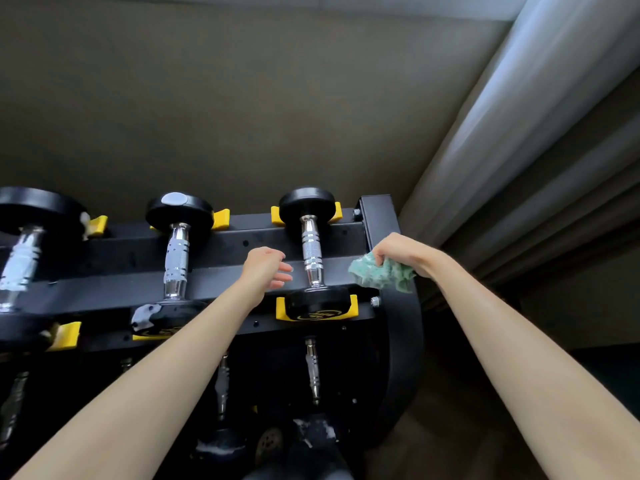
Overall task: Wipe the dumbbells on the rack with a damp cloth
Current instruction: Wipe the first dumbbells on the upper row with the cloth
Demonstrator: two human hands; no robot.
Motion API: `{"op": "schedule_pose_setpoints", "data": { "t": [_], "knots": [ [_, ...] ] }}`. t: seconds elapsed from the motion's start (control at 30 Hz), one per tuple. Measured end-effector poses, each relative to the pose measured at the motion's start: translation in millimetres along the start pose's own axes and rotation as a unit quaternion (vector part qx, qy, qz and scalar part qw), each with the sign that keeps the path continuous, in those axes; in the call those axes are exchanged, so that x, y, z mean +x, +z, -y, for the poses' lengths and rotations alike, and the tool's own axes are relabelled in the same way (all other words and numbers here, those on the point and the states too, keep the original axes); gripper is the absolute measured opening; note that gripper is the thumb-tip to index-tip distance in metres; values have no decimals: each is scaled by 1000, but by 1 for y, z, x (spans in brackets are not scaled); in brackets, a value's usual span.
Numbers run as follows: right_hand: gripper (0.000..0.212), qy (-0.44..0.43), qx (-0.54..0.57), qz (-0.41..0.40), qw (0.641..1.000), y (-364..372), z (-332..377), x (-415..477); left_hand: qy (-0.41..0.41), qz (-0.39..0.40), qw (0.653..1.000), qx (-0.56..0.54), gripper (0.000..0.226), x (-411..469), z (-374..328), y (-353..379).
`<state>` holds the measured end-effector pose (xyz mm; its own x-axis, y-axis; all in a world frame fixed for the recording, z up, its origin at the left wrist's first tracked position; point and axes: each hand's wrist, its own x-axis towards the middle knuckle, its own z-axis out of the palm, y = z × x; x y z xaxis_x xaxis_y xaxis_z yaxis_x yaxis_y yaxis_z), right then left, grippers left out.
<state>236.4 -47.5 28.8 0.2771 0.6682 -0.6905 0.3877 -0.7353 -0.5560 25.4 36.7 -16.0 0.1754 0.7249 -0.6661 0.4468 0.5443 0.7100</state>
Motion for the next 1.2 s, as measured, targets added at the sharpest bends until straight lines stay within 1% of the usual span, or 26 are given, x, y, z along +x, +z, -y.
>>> {"op": "schedule_pose_setpoints", "data": {
  "t": [0.07,0.1,0.13,0.2,0.3,0.37,0.43,0.47,0.53,0.57,0.6,0.63,0.73,0.8,0.87,0.97,1.03,1.07,1.13,1.17,1.2],
  "knots": [
    [9,42,90,-8,995,-2,-14,2,4,4,1000,6,25,2,-3,4],
    [14,57,139,-2,989,-1,-22,5,7,6,1000,8,26,2,-5,6],
    [22,64,187,12,980,1,-27,8,8,8,1000,9,26,3,-7,8],
    [28,60,273,41,959,8,-31,17,8,8,1000,12,26,5,-10,11],
    [31,21,361,59,930,23,-19,25,9,1,1000,16,29,8,-13,13],
    [27,-25,411,66,909,32,-5,29,6,-6,1000,17,30,11,-13,12],
    [33,-63,444,81,890,40,7,35,2,-11,1000,15,31,13,-13,10],
    [35,-72,435,88,893,44,12,36,0,-13,1000,14,31,14,-12,9],
    [32,-69,358,105,925,52,18,36,-4,-16,1000,13,32,15,-10,8],
    [35,-59,311,116,942,57,18,35,-7,-18,1000,12,32,16,-9,8],
    [42,-45,276,122,952,61,16,33,-9,-20,1000,12,32,16,-8,7],
    [46,-32,265,124,956,63,12,32,-11,-21,1000,11,32,16,-7,7],
    [36,-3,301,122,946,64,-2,31,-17,-21,1000,10,30,13,-5,6],
    [41,15,313,118,942,63,-6,31,-18,-20,1000,9,29,10,-5,5],
    [41,31,303,107,946,61,-8,33,-19,-16,1000,5,28,6,-5,5],
    [48,61,240,51,968,52,-12,29,-23,-6,1000,5,27,2,-5,3],
    [56,74,222,24,972,45,-19,27,-23,-3,1000,5,25,1,-7,1],
    [55,80,219,14,972,41,-20,25,-22,-1,1000,8,24,1,-10,1],
    [45,88,210,-16,974,35,-22,24,-16,0,1000,14,21,3,-16,5],
    [42,89,220,-33,971,32,-22,24,-8,2,1000,18,20,4,-21,8],
    [40,88,253,-49,962,29,-24,25,4,1,1000,25,18,6,-24,12]
  ]
}}
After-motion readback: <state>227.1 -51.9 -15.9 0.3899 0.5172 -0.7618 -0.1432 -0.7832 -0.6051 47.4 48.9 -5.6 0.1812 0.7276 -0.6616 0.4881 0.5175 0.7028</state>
